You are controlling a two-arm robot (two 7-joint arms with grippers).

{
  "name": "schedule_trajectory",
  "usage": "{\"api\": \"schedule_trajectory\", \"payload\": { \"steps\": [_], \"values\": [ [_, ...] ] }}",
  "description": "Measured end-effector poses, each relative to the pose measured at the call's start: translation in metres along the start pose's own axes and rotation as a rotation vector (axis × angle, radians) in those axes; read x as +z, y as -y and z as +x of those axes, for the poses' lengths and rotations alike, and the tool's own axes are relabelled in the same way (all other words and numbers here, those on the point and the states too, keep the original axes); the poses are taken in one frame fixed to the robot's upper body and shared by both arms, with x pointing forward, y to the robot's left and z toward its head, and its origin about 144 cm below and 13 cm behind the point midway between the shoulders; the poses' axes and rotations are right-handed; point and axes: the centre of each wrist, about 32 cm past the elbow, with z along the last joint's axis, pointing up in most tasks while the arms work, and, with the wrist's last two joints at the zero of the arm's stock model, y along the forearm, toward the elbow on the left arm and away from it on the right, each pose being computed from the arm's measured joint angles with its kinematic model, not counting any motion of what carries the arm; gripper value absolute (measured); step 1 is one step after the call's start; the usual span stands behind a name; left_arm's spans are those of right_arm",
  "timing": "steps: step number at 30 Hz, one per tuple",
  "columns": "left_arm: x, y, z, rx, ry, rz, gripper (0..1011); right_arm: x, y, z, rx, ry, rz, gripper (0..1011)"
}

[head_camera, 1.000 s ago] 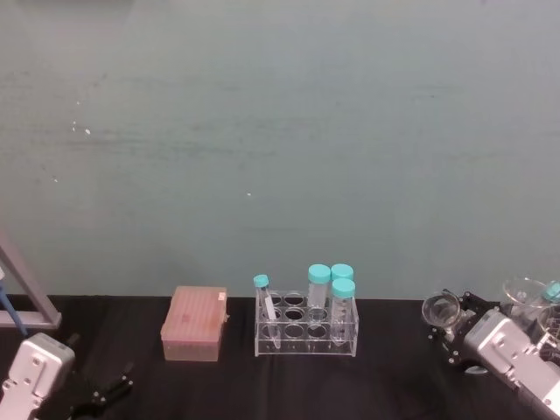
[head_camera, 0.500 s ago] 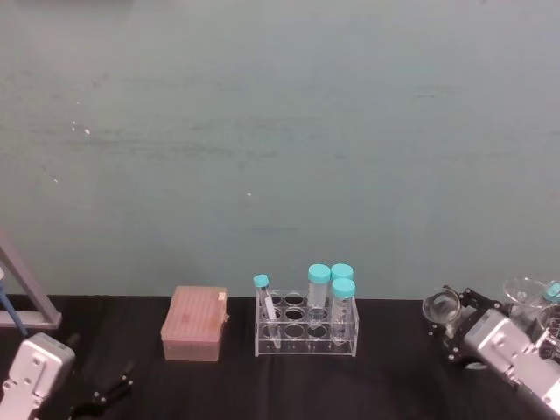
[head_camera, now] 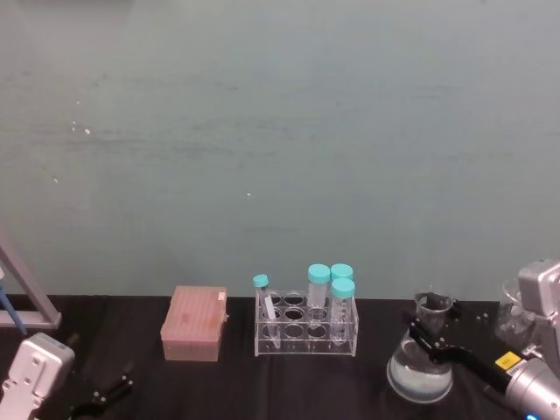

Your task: Pick up the beaker with the right gripper, shake it three times, and then put it down.

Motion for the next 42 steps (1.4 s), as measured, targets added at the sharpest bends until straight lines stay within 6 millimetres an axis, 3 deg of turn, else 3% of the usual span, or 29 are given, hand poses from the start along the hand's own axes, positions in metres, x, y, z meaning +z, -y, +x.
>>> {"api": "schedule_trajectory", "payload": {
  "steps": [8, 35, 38, 42],
  "values": [
    [0.0, 0.0, 0.0, 0.0, 0.0, 0.0, 1000, 0.0, 0.001, -0.008, 0.046, -0.14, -0.023, 450],
    [0.0, 0.0, 0.0, 0.0, 0.0, 0.0, 1000, 0.0, 0.001, -0.012, 0.058, -0.156, -0.04, 450],
    [0.0, 0.0, 0.0, 0.0, 0.0, 0.0, 1000, -0.001, 0.001, -0.011, 0.089, -0.241, -0.05, 450],
    [0.0, 0.0, 0.0, 0.0, 0.0, 0.0, 1000, -0.001, 0.001, -0.011, 0.126, -0.494, -0.042, 450]
  ]
}}
